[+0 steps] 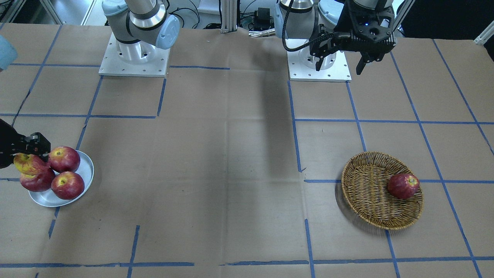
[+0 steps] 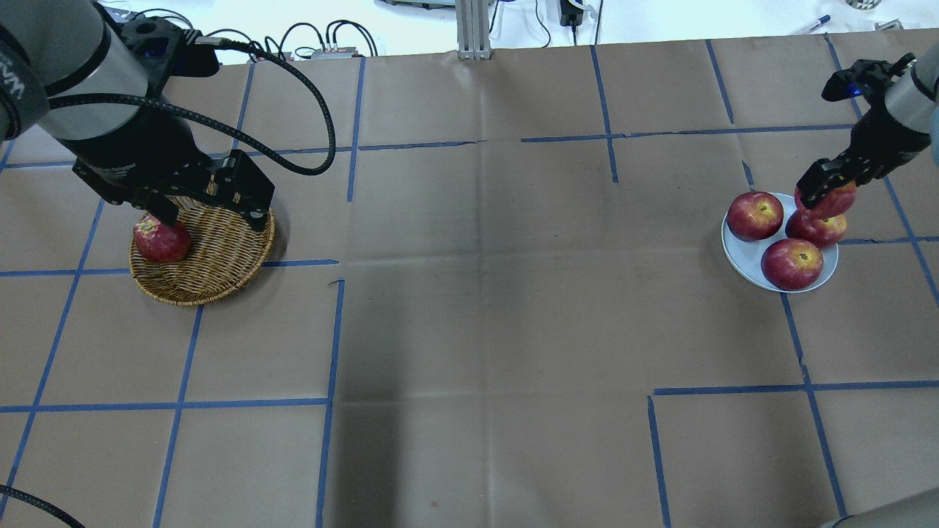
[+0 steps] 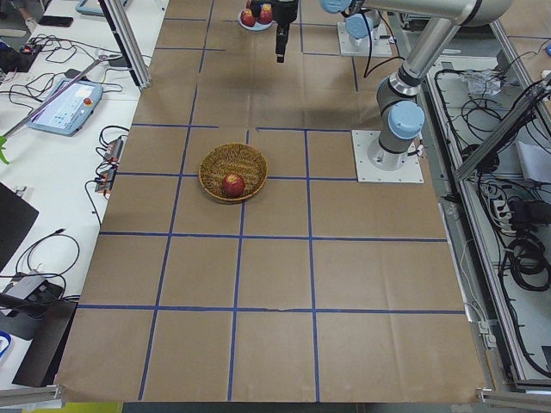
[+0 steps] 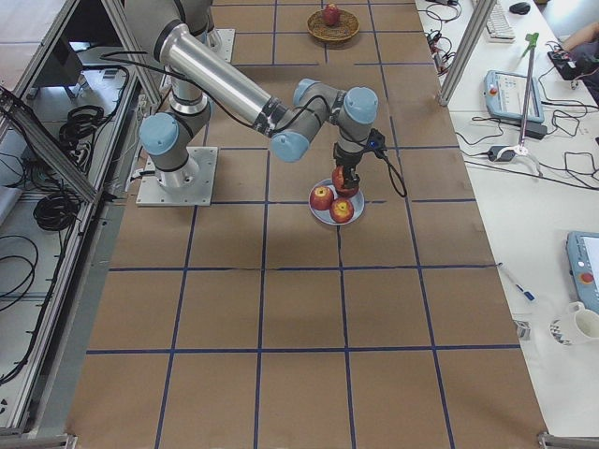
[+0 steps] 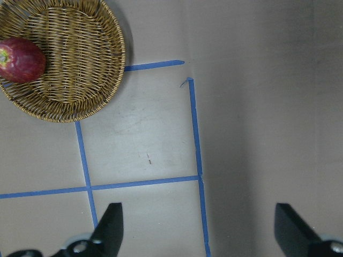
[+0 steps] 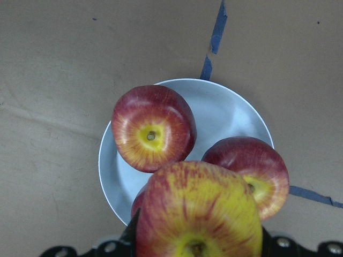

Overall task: Transfer apple from basket to plate
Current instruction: 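Carry the apple with the right gripper over the white plate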

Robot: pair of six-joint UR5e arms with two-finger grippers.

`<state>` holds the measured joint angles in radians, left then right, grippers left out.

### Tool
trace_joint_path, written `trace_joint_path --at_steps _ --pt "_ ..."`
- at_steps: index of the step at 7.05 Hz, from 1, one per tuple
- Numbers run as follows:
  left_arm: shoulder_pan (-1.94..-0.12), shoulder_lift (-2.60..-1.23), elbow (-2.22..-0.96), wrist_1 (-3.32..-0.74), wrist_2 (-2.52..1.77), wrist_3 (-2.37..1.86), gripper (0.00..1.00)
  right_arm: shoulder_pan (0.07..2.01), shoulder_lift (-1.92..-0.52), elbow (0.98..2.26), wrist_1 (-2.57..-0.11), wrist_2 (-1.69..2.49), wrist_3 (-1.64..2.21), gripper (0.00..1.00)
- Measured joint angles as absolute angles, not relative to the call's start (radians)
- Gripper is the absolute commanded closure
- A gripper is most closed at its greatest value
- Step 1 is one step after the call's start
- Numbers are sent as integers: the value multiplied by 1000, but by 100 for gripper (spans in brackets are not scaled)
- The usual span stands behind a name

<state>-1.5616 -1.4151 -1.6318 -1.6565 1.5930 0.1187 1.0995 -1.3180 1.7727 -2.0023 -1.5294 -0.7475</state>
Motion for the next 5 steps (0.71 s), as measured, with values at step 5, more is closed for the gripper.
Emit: trace_joint_path --at_steps 5 --pt "-1572 -1417 -1634 -1657 1637 132 1 1098 -1306 1834 -2084 -1544 -748 35"
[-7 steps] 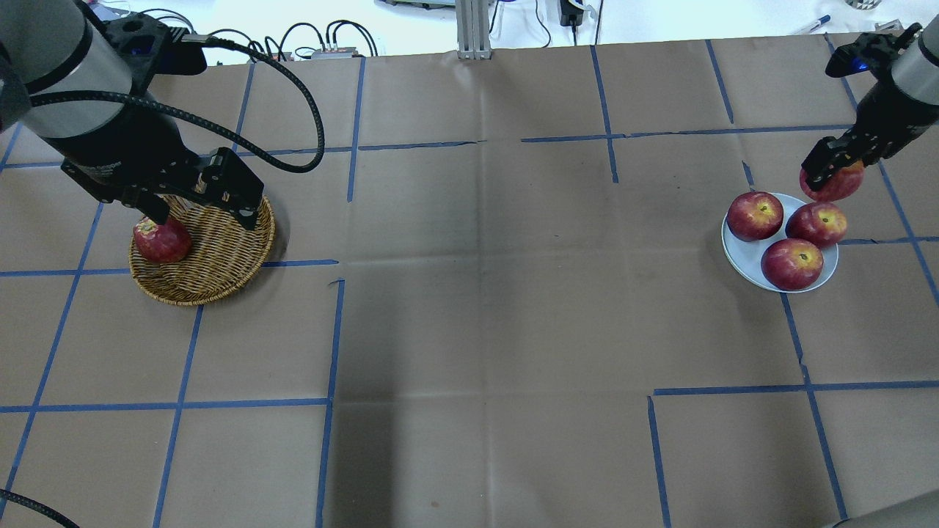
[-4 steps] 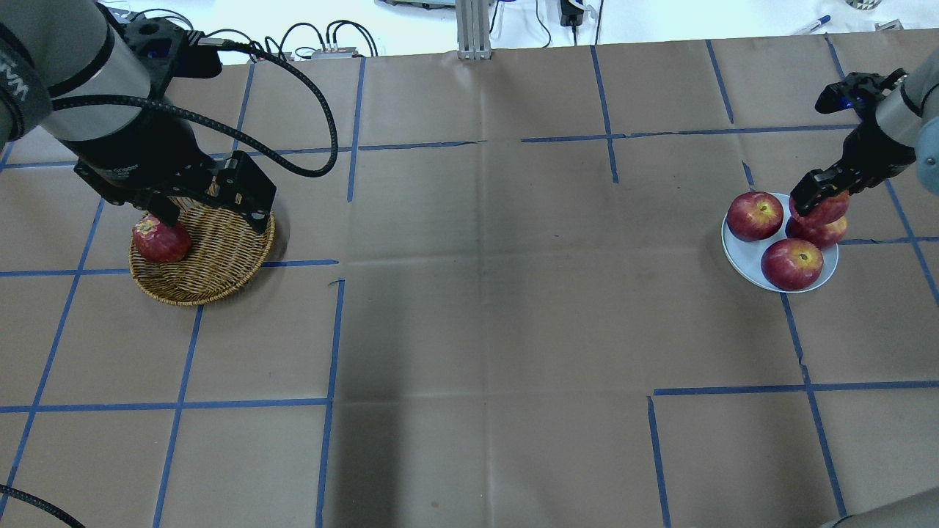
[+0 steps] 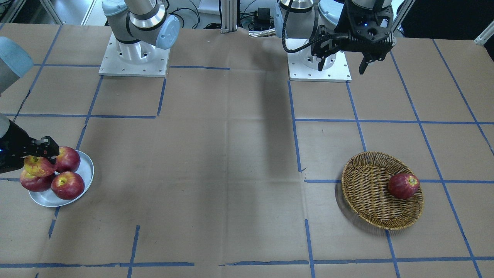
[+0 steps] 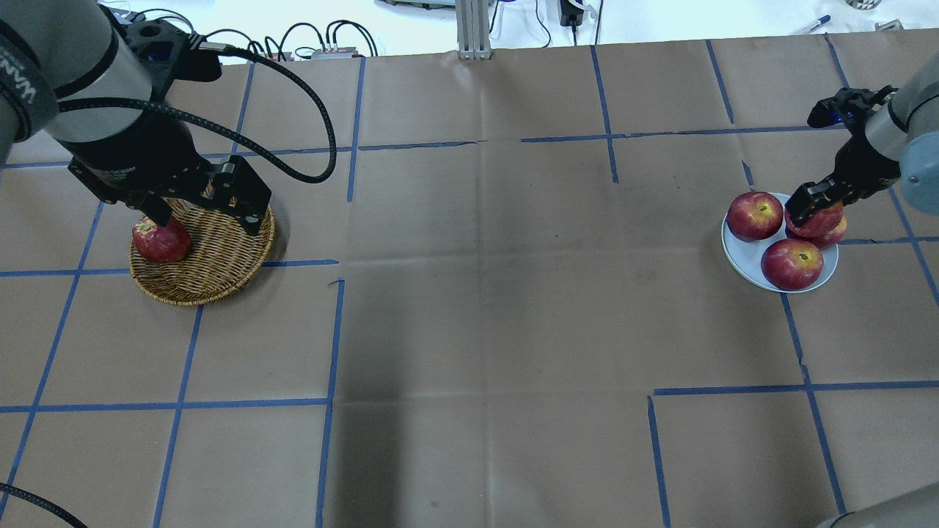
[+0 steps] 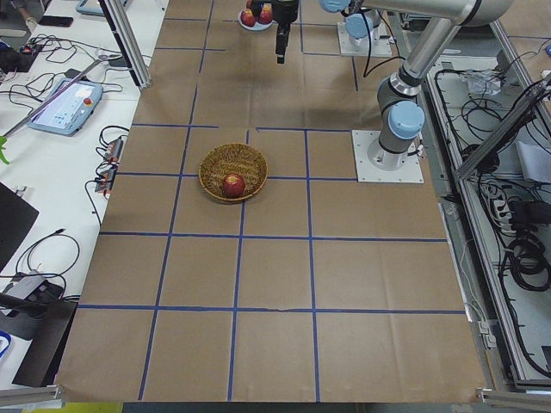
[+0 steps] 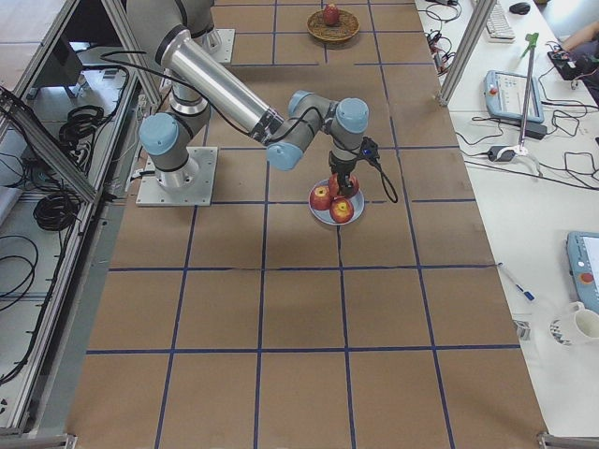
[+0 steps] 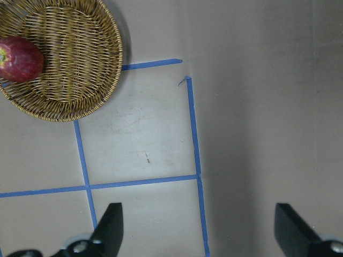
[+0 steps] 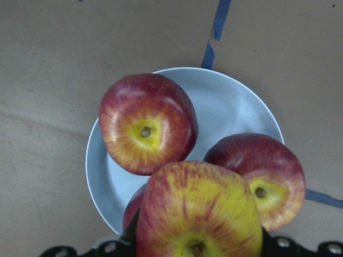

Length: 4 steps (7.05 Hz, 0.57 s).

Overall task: Transfer apple from basket to plate
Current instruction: 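Carry the apple with the right gripper over the white plate, then lower the apple onto the plate and open the right gripper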

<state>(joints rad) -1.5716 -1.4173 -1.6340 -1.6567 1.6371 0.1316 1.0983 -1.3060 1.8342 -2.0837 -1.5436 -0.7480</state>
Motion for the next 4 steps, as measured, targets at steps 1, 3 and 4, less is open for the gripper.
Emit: trace_joint_path --at_steps 1,3,4 --pt "-1572 -1418 -1637 -1657 1638 135 1 1099 -1305 1835 -2085 -1543 -747 1" --pt "-1572 -1419 -1641 -1656 1637 136 1 1100 -1304 1834 -2086 -1541 -744 0" --pt "-1572 -1419 -1641 -1656 1636 136 1 1100 -1306 1830 -2085 -1539 -743 0"
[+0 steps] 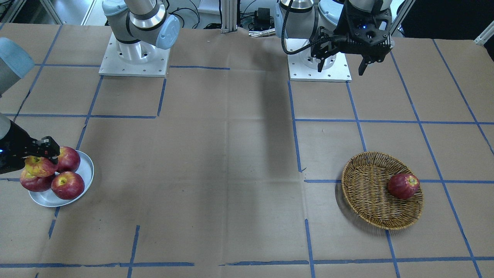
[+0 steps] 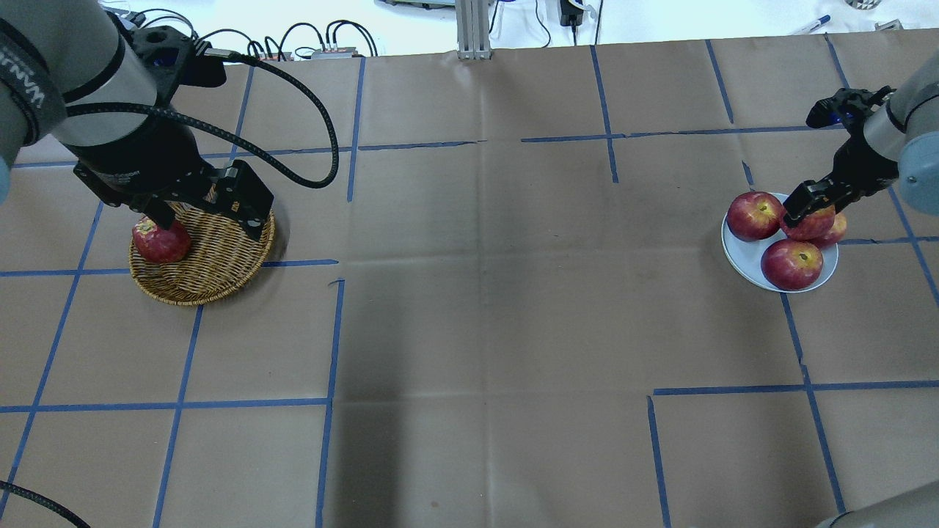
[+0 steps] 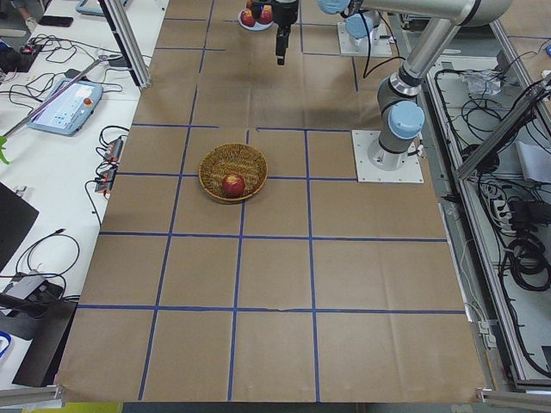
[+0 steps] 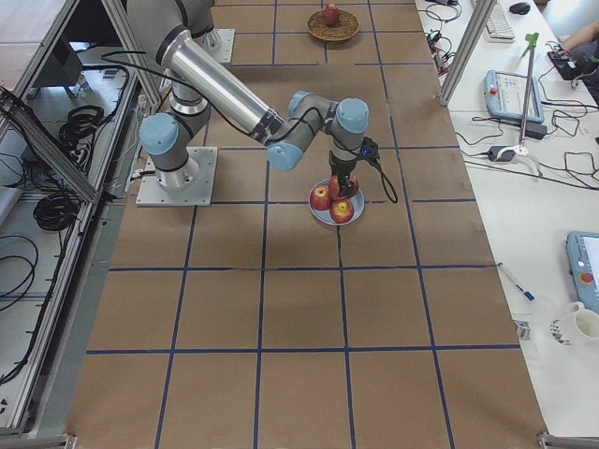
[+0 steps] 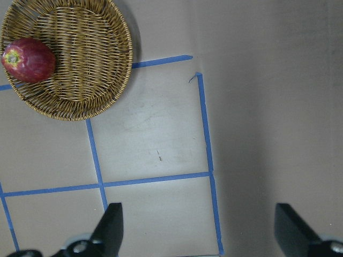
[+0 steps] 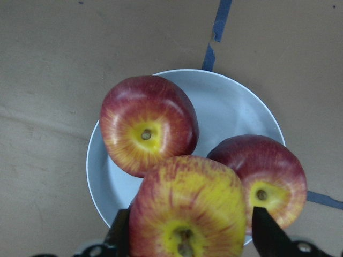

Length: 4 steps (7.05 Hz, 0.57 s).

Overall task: Transfer apple from basket to plate
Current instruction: 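Lower the apple onto the plate and open the right gripper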

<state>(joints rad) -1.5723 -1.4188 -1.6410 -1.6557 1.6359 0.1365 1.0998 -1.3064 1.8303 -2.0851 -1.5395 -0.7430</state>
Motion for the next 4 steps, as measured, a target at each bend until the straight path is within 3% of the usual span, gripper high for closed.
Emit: trace_joint_path --at_steps 4 --pt "-1572 -1419 -1641 -1655 1635 138 1 1144 -1361 1765 -2031 -1533 -706 0"
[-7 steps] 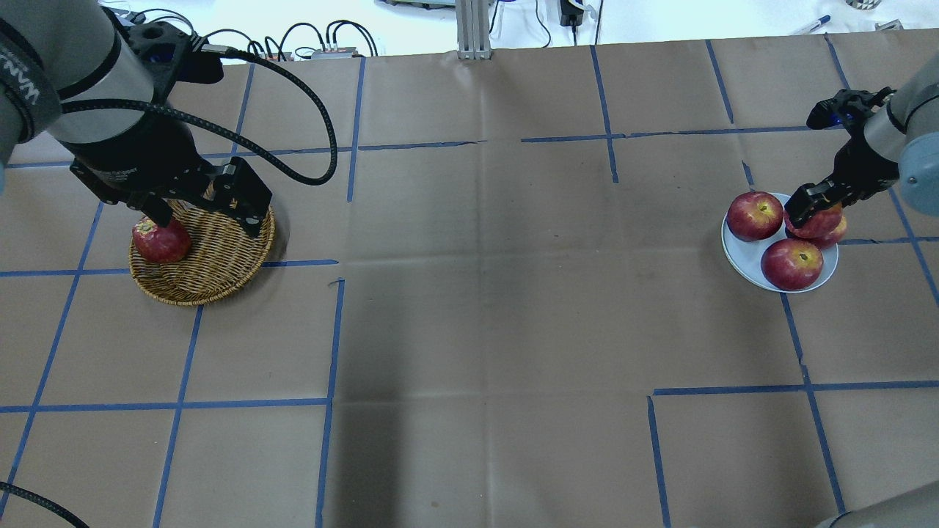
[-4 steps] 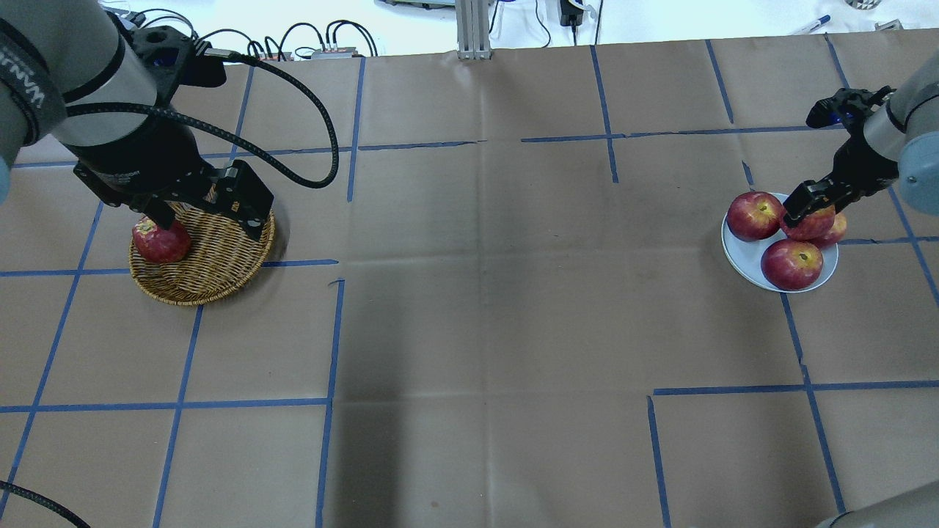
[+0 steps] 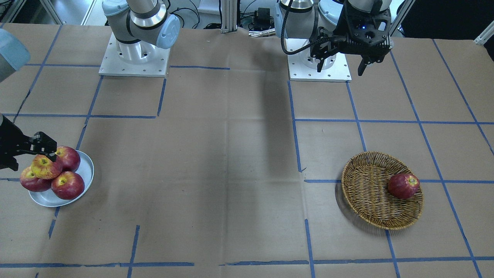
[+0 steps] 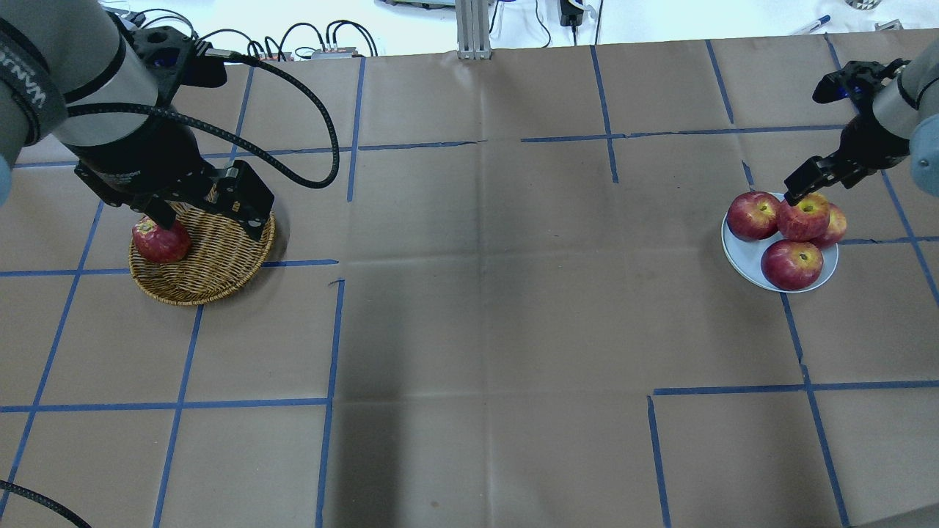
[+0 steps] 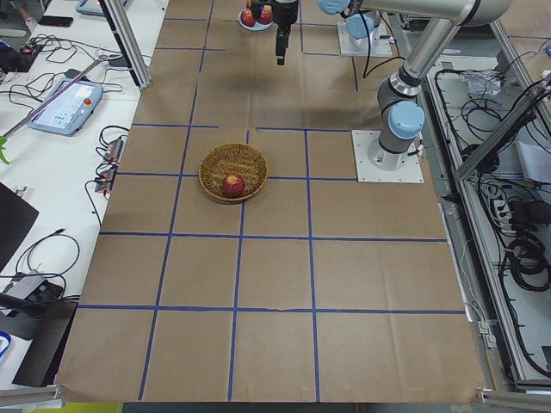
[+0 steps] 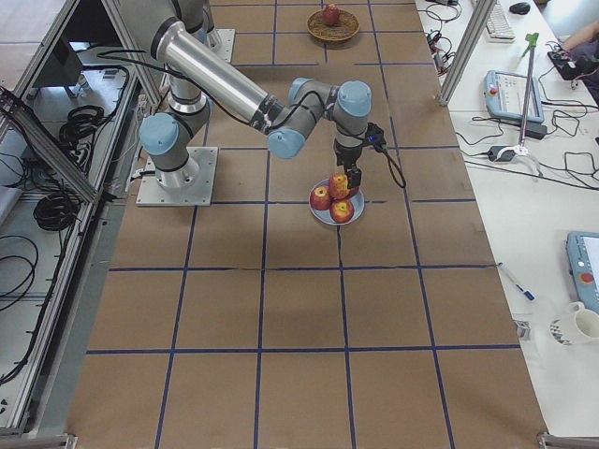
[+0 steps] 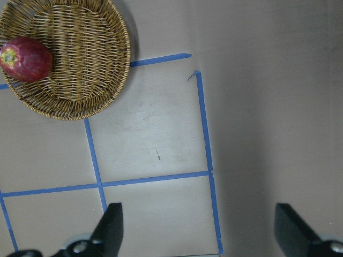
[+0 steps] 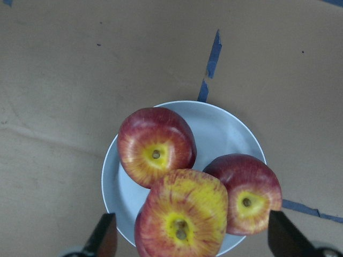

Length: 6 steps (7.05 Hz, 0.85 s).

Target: Transfer apple from basket to plate

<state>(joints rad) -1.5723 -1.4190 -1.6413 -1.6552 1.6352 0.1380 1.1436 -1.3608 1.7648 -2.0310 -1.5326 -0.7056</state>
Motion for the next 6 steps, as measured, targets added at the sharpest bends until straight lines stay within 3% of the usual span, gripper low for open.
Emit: trace_joint_path --at_steps 3,6 --pt "-1572 -1419 -1641 -1655 1635 137 1 1291 -1463 1669 -1802 -1534 -492 0" --pt "-1572 -1419 -1641 -1655 1634 138 1 1468 -1574 1658 -1643 -1538 -222 0"
